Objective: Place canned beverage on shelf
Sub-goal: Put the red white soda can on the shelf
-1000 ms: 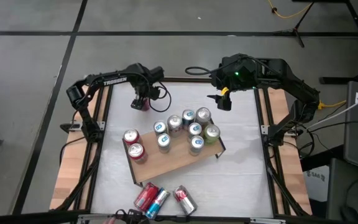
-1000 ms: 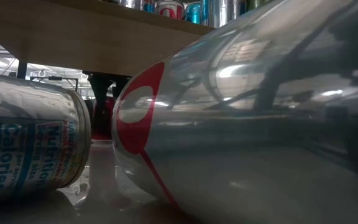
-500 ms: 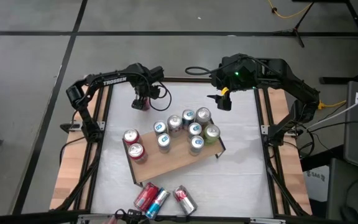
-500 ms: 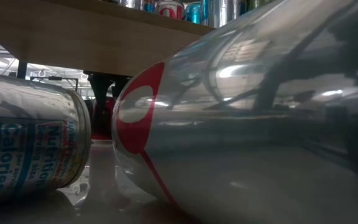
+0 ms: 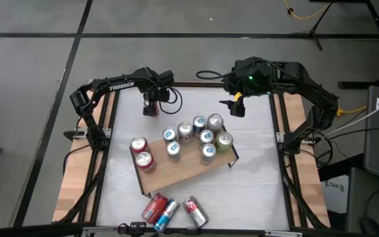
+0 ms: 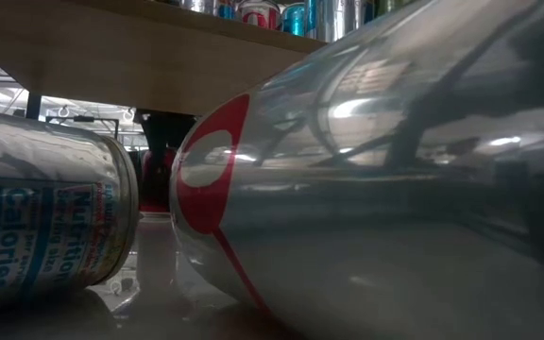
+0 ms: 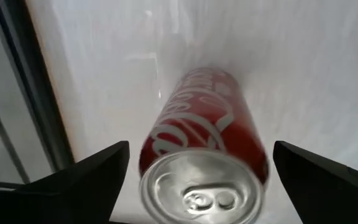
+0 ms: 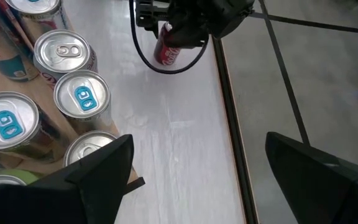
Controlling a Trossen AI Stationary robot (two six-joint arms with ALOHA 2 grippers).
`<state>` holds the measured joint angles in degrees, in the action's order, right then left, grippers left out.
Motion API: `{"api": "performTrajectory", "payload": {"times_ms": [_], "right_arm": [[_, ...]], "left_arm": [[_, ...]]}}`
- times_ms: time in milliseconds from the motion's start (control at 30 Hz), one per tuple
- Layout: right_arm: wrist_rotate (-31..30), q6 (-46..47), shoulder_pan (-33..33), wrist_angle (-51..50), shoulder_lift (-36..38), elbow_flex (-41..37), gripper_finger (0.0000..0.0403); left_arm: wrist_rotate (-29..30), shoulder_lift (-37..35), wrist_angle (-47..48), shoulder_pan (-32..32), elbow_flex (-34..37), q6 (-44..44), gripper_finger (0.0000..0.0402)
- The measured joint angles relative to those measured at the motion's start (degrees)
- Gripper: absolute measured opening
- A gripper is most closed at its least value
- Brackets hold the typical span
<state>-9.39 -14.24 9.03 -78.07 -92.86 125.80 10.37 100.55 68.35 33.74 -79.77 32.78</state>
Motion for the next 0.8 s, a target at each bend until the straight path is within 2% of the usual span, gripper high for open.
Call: {"api": "performTrajectory", "payload": {"times_ms": [200,533,800], "right_arm": [[0.01,0.0,-0.01,-0.01,0.0,0.0,0.0356],[0.0,0.0,-0.01,-0.01,0.0,0.0,0.0356],[0.0,0.0,0.0,-0.03,0.0,0.0,0.0356]], "left_arm": [[-3.65,-0.02,-0.1,-0.07,-0.02,-7.88,0.0387],[-3.89,-0.02,-0.08,0.88,-0.02,-24.04,0.0387],[-3.87,-0.02,-0.06,0.85,-0.02,-28.47,0.0387]]}}
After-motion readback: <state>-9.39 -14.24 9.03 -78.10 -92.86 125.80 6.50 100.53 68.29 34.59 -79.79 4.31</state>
